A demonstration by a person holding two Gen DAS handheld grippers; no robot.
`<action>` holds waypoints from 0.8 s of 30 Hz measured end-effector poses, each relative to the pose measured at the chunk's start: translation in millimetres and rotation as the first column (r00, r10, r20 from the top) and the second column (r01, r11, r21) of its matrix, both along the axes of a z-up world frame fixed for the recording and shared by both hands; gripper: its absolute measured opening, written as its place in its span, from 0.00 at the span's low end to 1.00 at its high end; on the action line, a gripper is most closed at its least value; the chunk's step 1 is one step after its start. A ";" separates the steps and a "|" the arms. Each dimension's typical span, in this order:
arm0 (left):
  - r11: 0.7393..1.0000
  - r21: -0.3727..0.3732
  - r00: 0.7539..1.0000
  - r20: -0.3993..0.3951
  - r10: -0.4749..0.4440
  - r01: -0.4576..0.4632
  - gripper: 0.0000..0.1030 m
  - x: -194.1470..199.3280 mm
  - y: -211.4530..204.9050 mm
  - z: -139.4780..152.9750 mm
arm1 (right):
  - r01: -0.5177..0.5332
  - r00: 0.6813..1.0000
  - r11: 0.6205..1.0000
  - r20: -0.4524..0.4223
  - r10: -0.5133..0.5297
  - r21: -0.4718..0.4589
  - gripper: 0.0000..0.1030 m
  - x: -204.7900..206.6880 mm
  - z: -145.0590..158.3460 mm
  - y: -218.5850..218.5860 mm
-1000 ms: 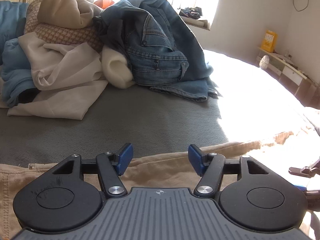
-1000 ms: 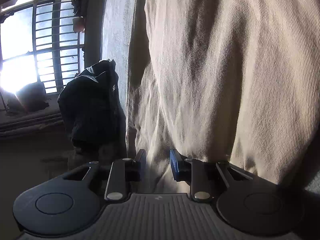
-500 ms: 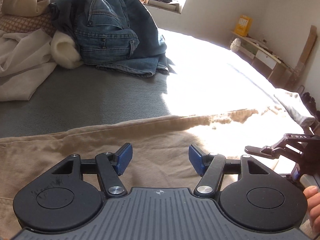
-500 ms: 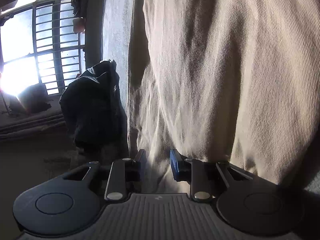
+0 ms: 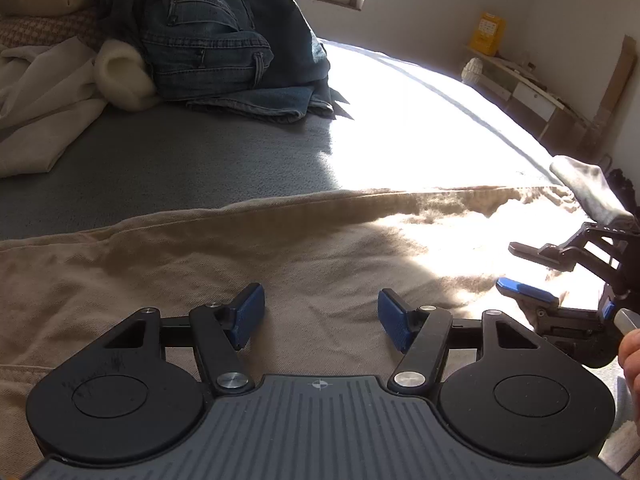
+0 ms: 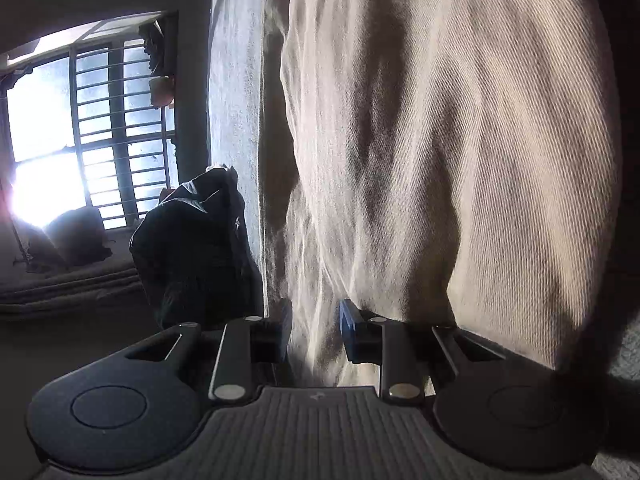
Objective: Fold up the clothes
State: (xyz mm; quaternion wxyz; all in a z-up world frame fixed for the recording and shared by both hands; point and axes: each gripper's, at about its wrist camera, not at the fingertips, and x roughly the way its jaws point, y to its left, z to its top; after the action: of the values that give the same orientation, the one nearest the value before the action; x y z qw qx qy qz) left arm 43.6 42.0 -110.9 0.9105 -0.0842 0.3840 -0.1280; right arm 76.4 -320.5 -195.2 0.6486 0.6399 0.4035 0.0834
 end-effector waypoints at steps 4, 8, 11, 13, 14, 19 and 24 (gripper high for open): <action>1.000 0.002 1.000 -0.002 -0.001 0.001 0.62 0.0 -0.4 -0.1 | 0.130 0.991 0.985 0.032 -0.127 -0.112 0.27 -10.5 13.1 -18.8; 1.000 -0.001 1.000 -0.004 -0.002 0.002 0.62 -1.6 0.3 0.1 | 0.313 0.950 0.941 0.055 -0.309 -0.126 0.27 -29.9 16.2 -41.7; 1.000 -0.008 1.000 -0.005 -0.004 0.004 0.62 -2.3 2.2 -0.3 | 0.392 0.920 0.917 0.039 -0.390 -0.074 0.27 -38.1 8.1 -54.0; 1.000 -0.008 1.000 -0.009 -0.005 0.005 0.62 -1.9 2.5 0.4 | 0.407 0.913 0.911 0.041 -0.405 -0.062 0.28 -38.9 8.9 -57.3; 1.000 -0.008 1.000 -0.012 -0.006 0.006 0.62 -1.7 2.7 0.8 | 0.414 0.910 0.909 0.042 -0.412 -0.057 0.28 -39.3 9.4 -58.9; 1.000 0.018 1.000 -0.004 0.000 0.000 0.63 -2.9 -3.0 1.1 | 0.476 0.878 0.875 0.109 -0.466 -0.094 0.35 -49.4 30.3 -88.4; 1.000 0.017 1.000 -0.006 0.000 0.000 0.63 -1.7 -8.3 9.7 | 0.539 0.842 0.834 0.088 -0.532 -0.119 0.43 -61.8 32.4 -124.5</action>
State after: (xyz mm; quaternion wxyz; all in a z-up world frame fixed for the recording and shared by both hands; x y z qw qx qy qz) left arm 41.9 33.8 -101.1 0.9100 -0.0769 0.3879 -0.1245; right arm 14.6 -445.0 -162.9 0.6990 0.6782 0.1964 -0.1133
